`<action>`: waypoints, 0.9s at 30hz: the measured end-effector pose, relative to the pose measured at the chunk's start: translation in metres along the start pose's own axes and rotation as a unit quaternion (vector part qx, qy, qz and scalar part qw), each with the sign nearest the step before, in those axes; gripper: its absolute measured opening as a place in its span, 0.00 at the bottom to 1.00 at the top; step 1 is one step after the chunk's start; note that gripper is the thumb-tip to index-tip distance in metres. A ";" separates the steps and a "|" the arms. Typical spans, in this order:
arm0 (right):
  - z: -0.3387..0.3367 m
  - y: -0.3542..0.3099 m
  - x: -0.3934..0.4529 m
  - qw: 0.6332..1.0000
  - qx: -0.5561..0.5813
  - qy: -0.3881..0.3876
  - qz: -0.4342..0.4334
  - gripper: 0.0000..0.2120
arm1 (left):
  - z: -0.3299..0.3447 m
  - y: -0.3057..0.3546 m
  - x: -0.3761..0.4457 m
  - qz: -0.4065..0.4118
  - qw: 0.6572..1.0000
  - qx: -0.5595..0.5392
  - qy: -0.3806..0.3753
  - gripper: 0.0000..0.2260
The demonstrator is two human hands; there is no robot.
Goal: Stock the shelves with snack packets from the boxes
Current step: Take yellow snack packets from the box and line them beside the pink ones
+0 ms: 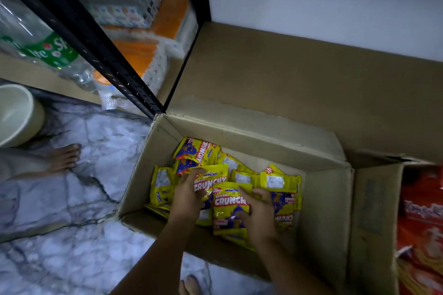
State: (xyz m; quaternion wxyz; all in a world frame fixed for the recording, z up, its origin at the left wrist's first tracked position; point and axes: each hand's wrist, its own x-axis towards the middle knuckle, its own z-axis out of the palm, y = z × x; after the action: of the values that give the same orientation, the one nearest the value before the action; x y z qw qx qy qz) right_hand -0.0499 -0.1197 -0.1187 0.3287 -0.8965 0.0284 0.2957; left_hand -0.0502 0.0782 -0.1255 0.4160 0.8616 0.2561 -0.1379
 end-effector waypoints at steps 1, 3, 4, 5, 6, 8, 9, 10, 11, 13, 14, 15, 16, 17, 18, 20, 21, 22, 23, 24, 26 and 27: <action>-0.011 -0.005 -0.007 1.000 0.013 0.013 -0.012 0.31 | -0.007 0.009 -0.009 0.012 1.000 -0.007 0.002 0.25; -0.035 -0.017 -0.024 0.998 0.033 0.039 -0.033 0.29 | -0.023 0.030 -0.027 0.034 0.999 -0.022 0.005 0.26; -0.050 -0.024 -0.035 0.998 0.039 0.042 -0.039 0.28 | -0.032 0.043 -0.037 0.043 0.999 -0.031 0.006 0.27; -0.065 -0.033 -0.046 0.997 0.042 0.045 -0.044 0.27 | -0.042 0.058 -0.047 0.052 0.998 -0.039 0.006 0.27; -0.081 -0.041 -0.058 0.997 0.047 0.049 -0.048 0.27 | -0.054 0.075 -0.057 0.061 0.997 -0.048 0.006 0.28; -0.115 -0.058 -0.081 0.993 0.068 0.072 -0.065 0.29 | -0.078 0.112 -0.080 0.078 0.994 -0.071 0.011 0.28; -0.133 -0.066 -0.093 0.990 0.080 0.086 -0.076 0.30 | -0.091 0.132 -0.091 0.087 0.993 -0.078 0.018 0.28; -0.152 -0.075 -0.106 0.988 0.091 0.097 -0.082 0.31 | -0.105 0.153 -0.104 0.100 0.991 -0.081 0.026 0.28; -0.172 -0.085 -0.118 0.986 0.101 0.106 -0.085 0.31 | -0.120 0.175 -0.116 0.114 0.990 -0.079 0.034 0.28; -0.213 -0.104 -0.145 0.982 0.110 0.126 -0.089 0.31 | -0.147 0.219 -0.141 0.138 0.986 -0.083 0.035 0.26; -0.236 -0.114 -0.158 0.978 0.116 0.140 -0.099 0.31 | -0.160 0.242 -0.154 0.146 0.985 -0.089 0.035 0.25; -0.258 -0.123 -0.171 0.974 0.123 0.155 -0.112 0.31 | -0.172 0.263 -0.166 0.150 0.983 -0.096 0.037 0.25; -0.280 -0.132 -0.185 0.970 0.131 0.167 -0.123 0.31 | -0.184 0.285 -0.179 0.158 0.981 -0.108 0.038 0.25; -0.302 -0.140 -0.199 0.965 0.135 0.180 -0.134 0.32 | -0.194 0.306 -0.190 0.167 0.978 -0.122 0.039 0.26; -0.324 -0.147 -0.214 0.961 0.135 0.194 -0.144 0.32 | -0.203 0.327 -0.202 0.180 0.974 -0.136 0.037 0.26; -0.368 -0.161 -0.245 0.953 0.145 0.216 -0.155 0.31 | -0.218 0.371 -0.223 0.207 0.966 -0.152 0.021 0.25; -0.388 -0.166 -0.259 0.948 0.151 0.230 -0.161 0.32 | -0.225 0.391 -0.232 0.218 0.963 -0.158 0.011 0.25; -0.407 -0.169 -0.272 0.941 0.158 0.247 -0.169 0.32 | -0.230 0.413 -0.242 0.231 0.959 -0.166 -0.001 0.24; -0.425 -0.172 -0.286 0.934 0.163 0.264 -0.174 0.32 | -0.235 0.434 -0.250 0.242 0.955 -0.173 -0.013 0.24; -0.443 -0.174 -0.299 0.928 0.167 0.281 -0.177 0.33 | -0.240 0.454 -0.259 0.255 0.950 -0.177 -0.027 0.24; -0.476 -0.178 -0.326 0.918 0.166 0.314 -0.178 0.32 | -0.249 0.493 -0.278 0.281 0.940 -0.181 -0.068 0.23; -0.492 -0.180 -0.341 0.912 0.166 0.332 -0.177 0.31 | -0.254 0.512 -0.288 0.295 0.933 -0.183 -0.094 0.22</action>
State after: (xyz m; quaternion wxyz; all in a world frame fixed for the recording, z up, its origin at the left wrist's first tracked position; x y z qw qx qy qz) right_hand -0.0345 -0.3257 0.4712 0.4912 -0.8659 0.0248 -0.0907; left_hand 0.0013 -0.0837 0.4919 0.6108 0.7903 -0.0292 -0.0393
